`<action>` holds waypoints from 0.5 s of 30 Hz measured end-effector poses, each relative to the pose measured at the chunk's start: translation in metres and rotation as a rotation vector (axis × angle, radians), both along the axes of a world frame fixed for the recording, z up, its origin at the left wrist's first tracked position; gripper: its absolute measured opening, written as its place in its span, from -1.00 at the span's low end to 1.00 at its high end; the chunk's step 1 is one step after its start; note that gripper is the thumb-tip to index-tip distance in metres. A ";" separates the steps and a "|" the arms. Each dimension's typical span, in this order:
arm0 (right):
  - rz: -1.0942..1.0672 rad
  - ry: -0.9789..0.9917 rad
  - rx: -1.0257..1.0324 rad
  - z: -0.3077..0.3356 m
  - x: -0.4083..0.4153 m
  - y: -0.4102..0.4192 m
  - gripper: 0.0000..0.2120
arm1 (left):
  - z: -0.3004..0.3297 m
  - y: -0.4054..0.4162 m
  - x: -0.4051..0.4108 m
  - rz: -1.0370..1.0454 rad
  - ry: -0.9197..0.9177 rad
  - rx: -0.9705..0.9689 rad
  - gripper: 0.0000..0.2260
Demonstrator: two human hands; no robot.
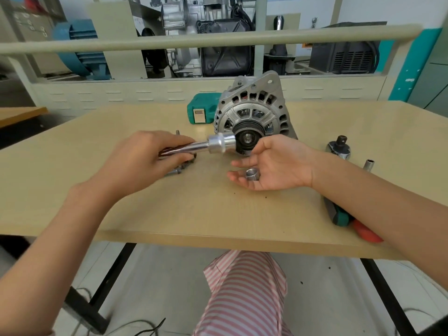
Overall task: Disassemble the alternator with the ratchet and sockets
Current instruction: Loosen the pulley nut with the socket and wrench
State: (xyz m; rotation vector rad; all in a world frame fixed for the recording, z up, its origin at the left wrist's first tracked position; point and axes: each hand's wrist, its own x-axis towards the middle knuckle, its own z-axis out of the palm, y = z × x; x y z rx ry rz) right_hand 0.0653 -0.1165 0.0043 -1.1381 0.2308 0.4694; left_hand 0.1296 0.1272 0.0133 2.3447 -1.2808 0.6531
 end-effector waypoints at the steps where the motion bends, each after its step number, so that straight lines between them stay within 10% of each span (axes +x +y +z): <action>1: 0.062 -0.028 -0.089 0.002 0.001 0.004 -0.71 | -0.007 0.004 0.002 0.047 0.073 -0.080 -0.82; 9: 0.351 -0.546 -1.455 0.003 0.020 0.080 -0.62 | -0.026 0.020 0.009 0.084 0.528 -0.530 -0.84; 15: 0.170 -0.747 -1.511 -0.016 0.034 0.123 -0.69 | -0.025 0.025 0.004 0.052 0.673 -0.686 -0.83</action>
